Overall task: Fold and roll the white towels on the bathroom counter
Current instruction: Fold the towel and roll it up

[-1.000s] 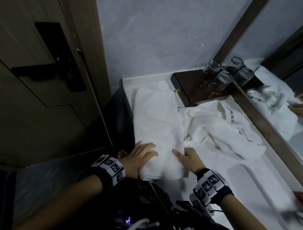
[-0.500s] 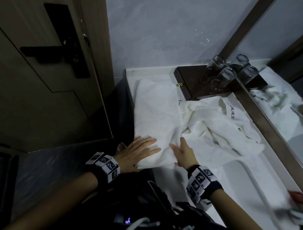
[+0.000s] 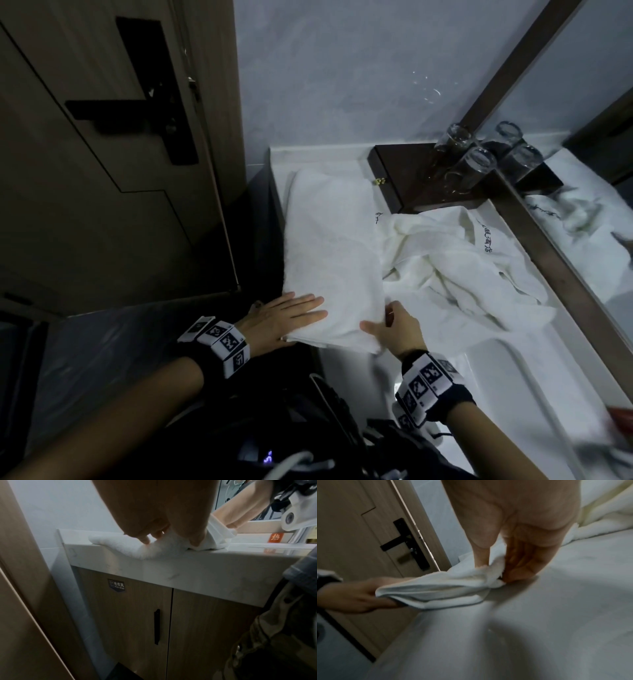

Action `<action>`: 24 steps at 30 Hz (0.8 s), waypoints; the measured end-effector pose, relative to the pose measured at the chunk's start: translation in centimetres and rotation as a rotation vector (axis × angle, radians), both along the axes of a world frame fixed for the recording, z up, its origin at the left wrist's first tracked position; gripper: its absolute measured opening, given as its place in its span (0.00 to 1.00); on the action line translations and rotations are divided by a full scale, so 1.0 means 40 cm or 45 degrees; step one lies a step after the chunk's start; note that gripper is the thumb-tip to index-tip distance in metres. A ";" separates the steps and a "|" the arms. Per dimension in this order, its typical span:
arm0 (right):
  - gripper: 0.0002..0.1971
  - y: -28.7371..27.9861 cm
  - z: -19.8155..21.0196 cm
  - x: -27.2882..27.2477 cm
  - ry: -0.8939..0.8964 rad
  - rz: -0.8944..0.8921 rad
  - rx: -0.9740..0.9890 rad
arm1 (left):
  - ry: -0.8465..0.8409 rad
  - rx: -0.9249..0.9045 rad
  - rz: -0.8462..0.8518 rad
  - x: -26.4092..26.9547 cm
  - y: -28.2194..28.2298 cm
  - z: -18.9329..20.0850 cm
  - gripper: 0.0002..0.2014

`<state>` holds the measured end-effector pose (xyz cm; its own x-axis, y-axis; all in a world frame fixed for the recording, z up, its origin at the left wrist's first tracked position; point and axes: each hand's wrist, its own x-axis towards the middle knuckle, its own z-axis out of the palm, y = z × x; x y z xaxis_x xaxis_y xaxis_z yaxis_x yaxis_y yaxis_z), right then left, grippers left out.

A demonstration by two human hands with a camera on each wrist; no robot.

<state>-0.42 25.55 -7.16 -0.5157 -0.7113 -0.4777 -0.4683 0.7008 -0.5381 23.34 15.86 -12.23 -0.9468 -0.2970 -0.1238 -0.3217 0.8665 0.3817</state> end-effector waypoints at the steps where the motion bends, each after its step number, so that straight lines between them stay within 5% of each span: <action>1: 0.22 0.006 0.000 0.003 0.088 0.005 -0.082 | -0.008 0.011 0.010 -0.002 0.003 0.003 0.32; 3: 0.26 0.020 0.009 0.013 0.288 0.179 -0.337 | 0.006 0.088 0.037 -0.003 0.004 0.016 0.30; 5: 0.24 0.035 0.022 0.022 0.184 0.455 -0.484 | 0.103 0.208 0.094 -0.008 0.003 0.033 0.27; 9: 0.28 0.054 0.017 0.033 -0.010 0.840 -0.291 | 0.238 0.431 0.282 -0.026 -0.004 0.068 0.22; 15: 0.19 0.057 -0.015 0.025 0.285 0.806 -0.368 | 0.268 0.768 0.536 -0.009 -0.017 0.084 0.16; 18: 0.13 0.049 -0.015 0.005 0.004 0.575 -0.339 | 0.354 0.894 0.594 -0.002 -0.015 0.081 0.03; 21: 0.07 0.023 0.000 -0.011 -0.269 0.330 -0.332 | 0.478 0.934 0.776 -0.007 -0.019 0.086 0.07; 24: 0.20 -0.014 -0.006 -0.011 -0.162 0.339 -0.198 | 0.471 0.812 0.902 -0.025 -0.024 0.088 0.07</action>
<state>-0.87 25.00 -7.40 -0.2450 -0.8827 -0.4011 -0.5464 0.4674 -0.6949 22.32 14.92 -8.71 -0.5905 -0.7843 -0.1901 -0.4492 0.1237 0.8848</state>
